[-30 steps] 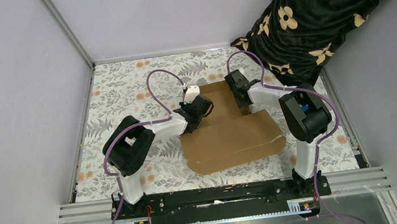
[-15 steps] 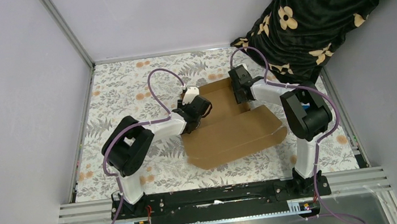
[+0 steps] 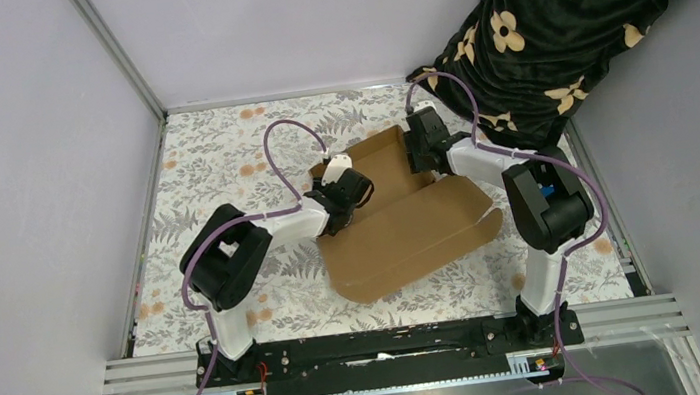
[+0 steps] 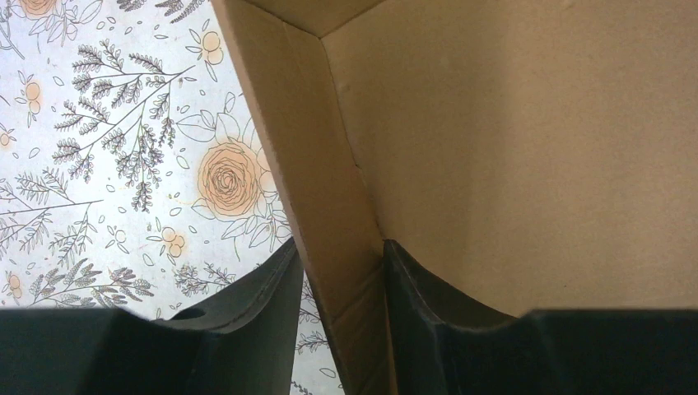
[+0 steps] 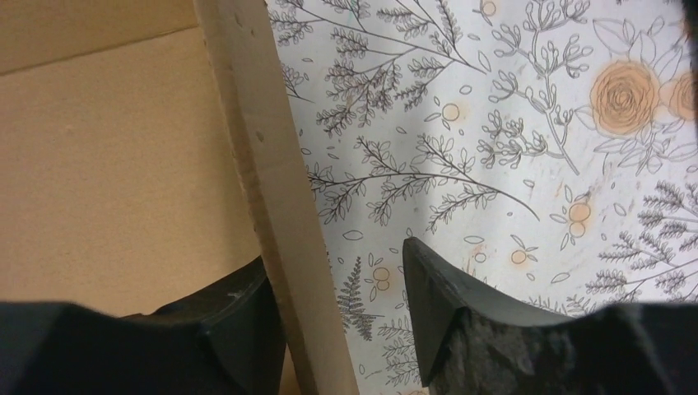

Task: Fold the paper box

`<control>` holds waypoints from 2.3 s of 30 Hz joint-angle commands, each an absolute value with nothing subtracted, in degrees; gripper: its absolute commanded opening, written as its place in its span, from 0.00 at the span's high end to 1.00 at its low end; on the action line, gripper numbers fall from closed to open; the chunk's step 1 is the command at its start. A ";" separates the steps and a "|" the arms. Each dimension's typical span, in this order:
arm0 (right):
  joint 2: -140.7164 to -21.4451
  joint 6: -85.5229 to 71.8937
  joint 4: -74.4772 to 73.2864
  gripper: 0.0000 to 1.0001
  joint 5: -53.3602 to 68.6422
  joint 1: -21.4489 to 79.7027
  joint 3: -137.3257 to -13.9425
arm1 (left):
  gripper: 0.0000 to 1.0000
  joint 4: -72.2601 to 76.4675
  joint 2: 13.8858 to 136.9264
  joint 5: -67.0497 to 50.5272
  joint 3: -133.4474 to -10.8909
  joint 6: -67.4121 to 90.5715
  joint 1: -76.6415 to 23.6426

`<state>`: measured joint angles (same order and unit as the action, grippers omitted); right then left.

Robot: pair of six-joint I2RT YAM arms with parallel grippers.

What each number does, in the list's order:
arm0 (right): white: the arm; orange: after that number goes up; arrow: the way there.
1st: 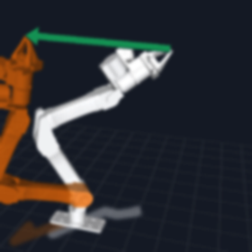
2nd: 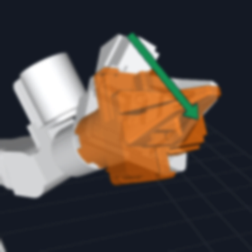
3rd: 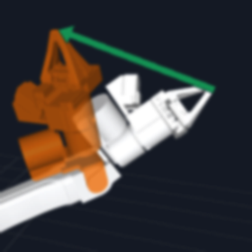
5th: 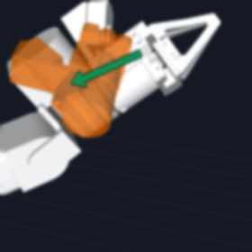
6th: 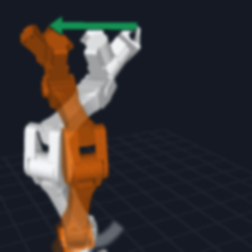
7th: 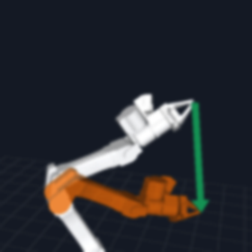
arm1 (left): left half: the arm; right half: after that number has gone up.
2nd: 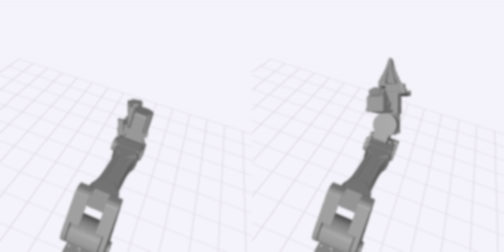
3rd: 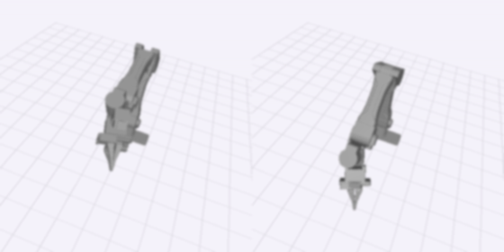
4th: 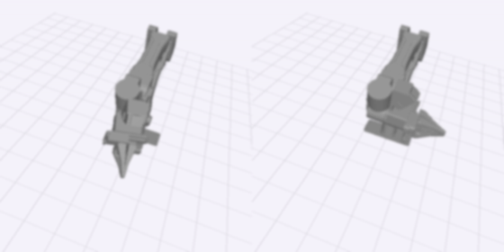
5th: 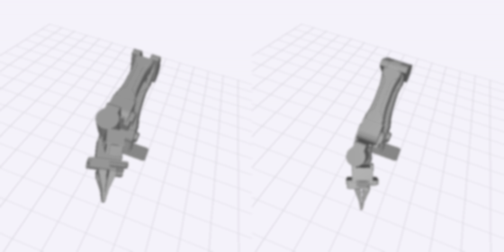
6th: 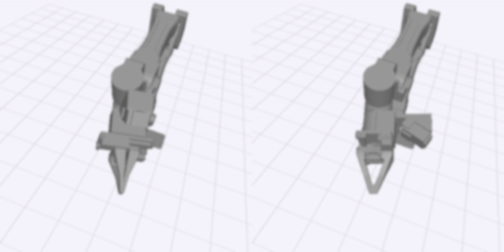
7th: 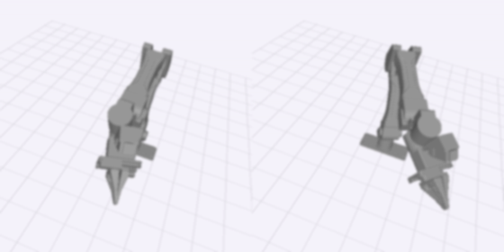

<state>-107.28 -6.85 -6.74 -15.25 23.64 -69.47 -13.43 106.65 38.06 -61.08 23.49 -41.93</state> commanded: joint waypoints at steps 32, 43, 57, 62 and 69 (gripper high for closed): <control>-116.98 8.24 -0.89 1.00 -47.11 27.78 -73.03 | 0.56 -16.87 107.28 37.34 -61.63 19.84 -41.92; -117.89 8.62 -2.25 1.00 -36.00 29.80 -73.93 | 0.46 -14.47 104.23 34.65 -59.96 19.98 -41.91; -107.79 0.35 -10.72 1.00 -23.79 30.00 -66.42 | 0.42 -11.27 100.50 28.41 -61.29 17.75 -41.82; -105.00 1.13 -12.04 1.00 -19.56 30.31 -65.21 | 0.42 -11.35 100.41 26.56 -62.54 17.82 -41.83; -105.36 0.44 -13.28 0.75 -18.80 30.24 -66.46 | 0.42 -10.79 100.09 24.75 -62.60 18.44 -41.91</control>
